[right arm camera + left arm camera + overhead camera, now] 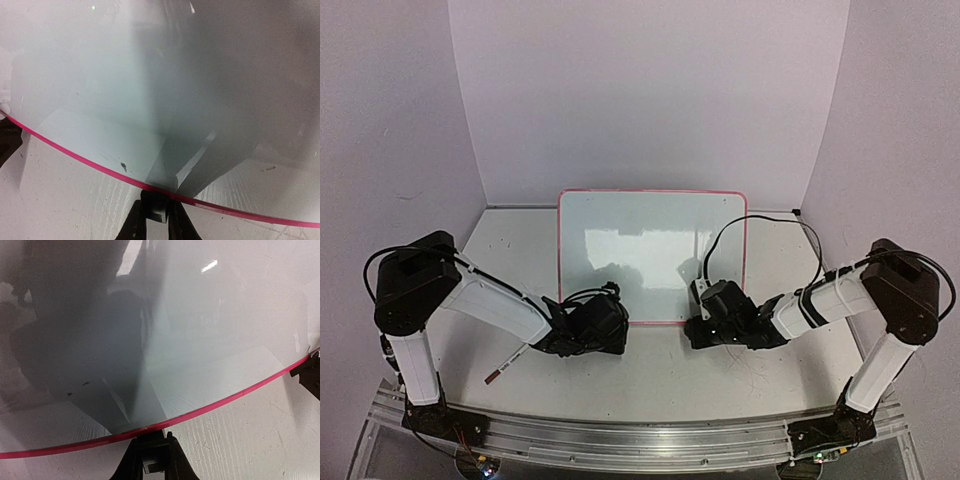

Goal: Write a sentence on the whiteboard
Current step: Move the whiteboard stand to the center of the board.

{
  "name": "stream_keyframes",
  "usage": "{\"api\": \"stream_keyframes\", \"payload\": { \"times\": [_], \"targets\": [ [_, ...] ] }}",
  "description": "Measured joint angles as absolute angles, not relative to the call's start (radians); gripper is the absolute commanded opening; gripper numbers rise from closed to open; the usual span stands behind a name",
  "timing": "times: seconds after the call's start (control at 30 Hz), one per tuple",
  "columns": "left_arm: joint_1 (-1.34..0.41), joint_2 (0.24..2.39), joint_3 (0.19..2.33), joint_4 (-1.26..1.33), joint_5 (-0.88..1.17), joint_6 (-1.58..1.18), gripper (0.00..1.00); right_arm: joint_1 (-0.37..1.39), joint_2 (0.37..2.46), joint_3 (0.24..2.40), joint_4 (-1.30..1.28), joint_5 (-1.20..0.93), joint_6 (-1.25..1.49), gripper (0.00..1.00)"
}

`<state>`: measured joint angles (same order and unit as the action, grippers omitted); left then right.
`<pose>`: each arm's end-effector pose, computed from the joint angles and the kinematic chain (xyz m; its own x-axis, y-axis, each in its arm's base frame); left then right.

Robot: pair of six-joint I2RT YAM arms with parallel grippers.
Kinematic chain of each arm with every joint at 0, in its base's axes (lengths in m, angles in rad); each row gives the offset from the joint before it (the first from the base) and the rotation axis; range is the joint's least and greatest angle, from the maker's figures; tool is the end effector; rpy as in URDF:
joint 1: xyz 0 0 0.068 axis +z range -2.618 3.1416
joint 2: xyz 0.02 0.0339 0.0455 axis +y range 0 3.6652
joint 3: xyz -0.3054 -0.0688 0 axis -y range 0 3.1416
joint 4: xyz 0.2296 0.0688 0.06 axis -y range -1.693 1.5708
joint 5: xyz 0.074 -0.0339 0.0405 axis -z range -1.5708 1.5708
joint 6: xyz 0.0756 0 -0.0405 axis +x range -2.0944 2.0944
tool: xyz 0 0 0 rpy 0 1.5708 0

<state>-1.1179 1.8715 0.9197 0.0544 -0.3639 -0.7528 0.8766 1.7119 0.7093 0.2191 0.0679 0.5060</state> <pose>0.1917 -0.3324 0.1399 -0.7577 0.0969 -0.6453 0.3085 0.9246 -0.2233 0.2233 0.2603 0.1492 -0.7517 -0.1472 -0.6429 -0.4250 0.8535 0.3015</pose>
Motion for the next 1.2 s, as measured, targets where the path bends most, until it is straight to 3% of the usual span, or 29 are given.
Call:
{"api": "stream_keyframes", "payload": {
  "times": [0.23, 0.5, 0.77, 1.2],
  "targets": [
    [-1.119, 1.865, 0.912, 0.051, -0.394, -0.75, 0.0, 0.887, 1.727, 0.734, 0.203, 0.067, 0.513, 0.04],
    [-1.119, 1.86, 0.903, 0.054, -0.399, -0.734, 0.13, 0.888, 1.736, 0.753, 0.182, 0.078, 0.514, 0.06],
    [-1.122, 1.854, 0.901, 0.061, -0.381, -0.702, 0.31, 0.893, 1.735, 0.766, 0.157, 0.114, 0.512, 0.19],
    [-1.129, 1.832, 0.888, 0.055, -0.378, -0.674, 0.29, 0.889, 1.735, 0.775, 0.146, 0.145, 0.505, 0.19]
  ]
}}
